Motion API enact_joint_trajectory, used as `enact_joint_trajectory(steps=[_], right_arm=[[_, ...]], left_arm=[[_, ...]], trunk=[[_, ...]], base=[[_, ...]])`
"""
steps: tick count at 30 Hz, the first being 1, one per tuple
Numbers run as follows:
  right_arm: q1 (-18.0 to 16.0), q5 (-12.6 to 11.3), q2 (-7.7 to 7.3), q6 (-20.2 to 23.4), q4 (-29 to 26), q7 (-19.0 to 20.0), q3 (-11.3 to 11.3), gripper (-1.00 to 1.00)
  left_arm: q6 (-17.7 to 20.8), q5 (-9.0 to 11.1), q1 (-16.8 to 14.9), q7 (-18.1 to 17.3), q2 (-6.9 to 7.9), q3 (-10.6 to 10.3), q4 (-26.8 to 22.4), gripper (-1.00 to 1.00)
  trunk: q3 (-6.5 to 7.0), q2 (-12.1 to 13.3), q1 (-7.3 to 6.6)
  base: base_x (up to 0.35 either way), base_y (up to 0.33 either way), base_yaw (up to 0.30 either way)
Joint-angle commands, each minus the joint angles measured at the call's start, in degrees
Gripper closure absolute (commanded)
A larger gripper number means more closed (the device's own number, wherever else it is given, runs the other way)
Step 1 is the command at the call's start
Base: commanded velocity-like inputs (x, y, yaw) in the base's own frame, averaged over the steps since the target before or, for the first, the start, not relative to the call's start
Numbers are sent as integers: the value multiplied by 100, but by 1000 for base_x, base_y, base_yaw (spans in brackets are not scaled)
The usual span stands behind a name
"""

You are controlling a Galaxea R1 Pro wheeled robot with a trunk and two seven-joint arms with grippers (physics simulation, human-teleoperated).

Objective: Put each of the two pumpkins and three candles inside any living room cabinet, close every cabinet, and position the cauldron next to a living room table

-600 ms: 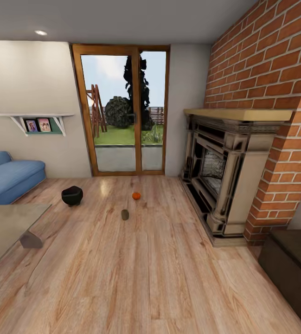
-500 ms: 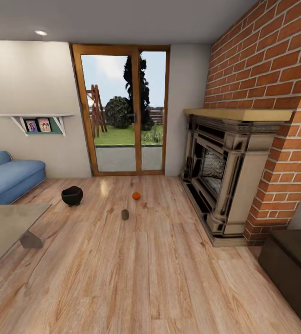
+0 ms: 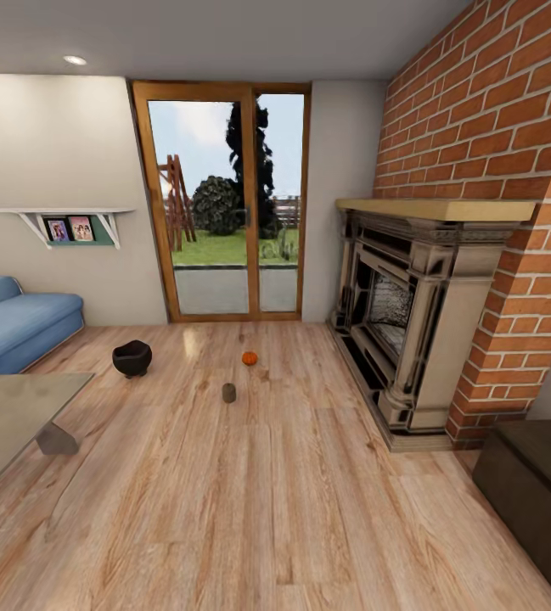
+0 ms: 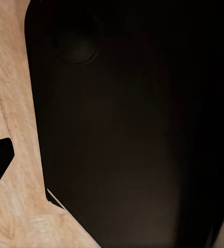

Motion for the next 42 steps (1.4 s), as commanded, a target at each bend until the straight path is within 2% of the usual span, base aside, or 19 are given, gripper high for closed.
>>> enact_joint_trajectory(steps=[1, 13, 19, 26, 32, 42], right_arm=[[-1, -3, 11, 0, 0, -1, 1, -100], [-1, -12, 44, 6, 0, -3, -5, -100], [-1, 56, 43, -3, 0, 2, 11, -100], [-1, 29, 43, -3, 0, -2, 11, -100], [-1, -17, 43, -3, 0, -3, 3, -100], [-1, -22, 43, 14, 0, 0, 2, -100]], left_arm=[[6, 0, -1, -9, -2, 3, -4, -100], [-107, -10, -2, -12, -13, -5, -7, -100], [-133, -21, -1, -17, -14, -14, -11, -100], [-315, -19, -1, -15, -14, -10, -5, -100], [-338, -35, -1, -14, -14, -22, -4, -100], [-346, -31, -2, -13, -14, -13, -4, -100]], trunk=[[-4, -2, 0], [-4, -2, 0], [-4, -2, 0], [-4, -2, 0], [-4, -2, 0], [-6, -2, 0]], base=[[0, 0, 0], [0, 0, 0], [125, 27, 0], [61, 16, 0], [175, 50, 0], [18, 5, -40]])
